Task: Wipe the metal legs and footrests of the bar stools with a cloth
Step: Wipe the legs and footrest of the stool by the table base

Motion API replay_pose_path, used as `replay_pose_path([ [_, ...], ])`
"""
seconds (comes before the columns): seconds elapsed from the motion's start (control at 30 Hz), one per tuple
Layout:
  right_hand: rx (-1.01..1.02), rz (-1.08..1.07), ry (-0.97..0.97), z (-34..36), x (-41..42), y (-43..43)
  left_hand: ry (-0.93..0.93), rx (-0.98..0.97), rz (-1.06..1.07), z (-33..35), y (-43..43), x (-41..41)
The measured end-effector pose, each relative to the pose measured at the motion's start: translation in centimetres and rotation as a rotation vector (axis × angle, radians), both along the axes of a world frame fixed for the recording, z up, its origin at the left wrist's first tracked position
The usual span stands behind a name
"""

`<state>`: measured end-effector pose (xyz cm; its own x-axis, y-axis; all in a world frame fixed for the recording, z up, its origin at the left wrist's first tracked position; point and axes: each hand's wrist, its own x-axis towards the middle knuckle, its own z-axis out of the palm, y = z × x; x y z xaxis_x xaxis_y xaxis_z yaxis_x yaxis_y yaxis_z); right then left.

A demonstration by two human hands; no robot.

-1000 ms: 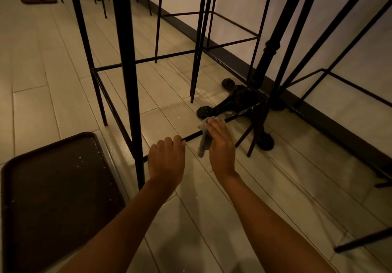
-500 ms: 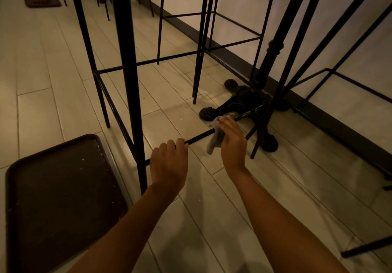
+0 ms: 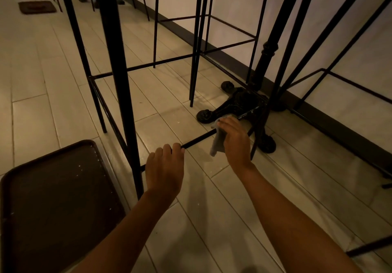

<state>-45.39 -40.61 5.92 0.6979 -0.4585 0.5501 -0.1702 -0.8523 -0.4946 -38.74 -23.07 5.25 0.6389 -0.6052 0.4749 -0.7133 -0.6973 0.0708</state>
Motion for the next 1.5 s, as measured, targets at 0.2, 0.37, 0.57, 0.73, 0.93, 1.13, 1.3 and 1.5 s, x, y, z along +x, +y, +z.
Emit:
replay_pose_path([
  [0.2, -0.078, -0.027, -0.120, 2.1, 0.7, -0.9, -0.018, -0.008, -0.003, -0.1, 0.0, 0.1],
  [0.37, 0.024, -0.165, 0.085, -0.7, 0.8, -2.0, -0.015, 0.013, -0.009, -0.1, 0.1, 0.1],
  [0.57, 0.041, -0.113, 0.117, -2.2, 0.4, -0.6, -0.009, -0.003, -0.014, 0.1, 0.1, -0.1],
  [0.73, -0.178, -0.073, 0.217, -2.1, -0.4, -3.1, -0.011, -0.011, -0.021, 0.3, 0.1, -0.1],
  [0.93, -0.265, 0.006, 0.209, -0.6, -1.0, -4.7, 0.020, 0.015, -0.039, 0.0, 0.2, 0.0],
  [1.13, -0.112, -0.130, 0.117, 0.3, -0.2, -4.5, -0.016, 0.028, -0.032, 0.2, 0.3, 0.1],
  [1.3, -0.136, -0.119, 0.162, -0.5, -0.2, -3.0, 0.031, 0.044, -0.027, 0.2, 0.1, -0.1],
  [1.5, -0.109, -0.161, 0.278, 0.2, -0.1, -3.6, 0.233, 0.222, 0.064, 1.3, -0.4, -0.9],
])
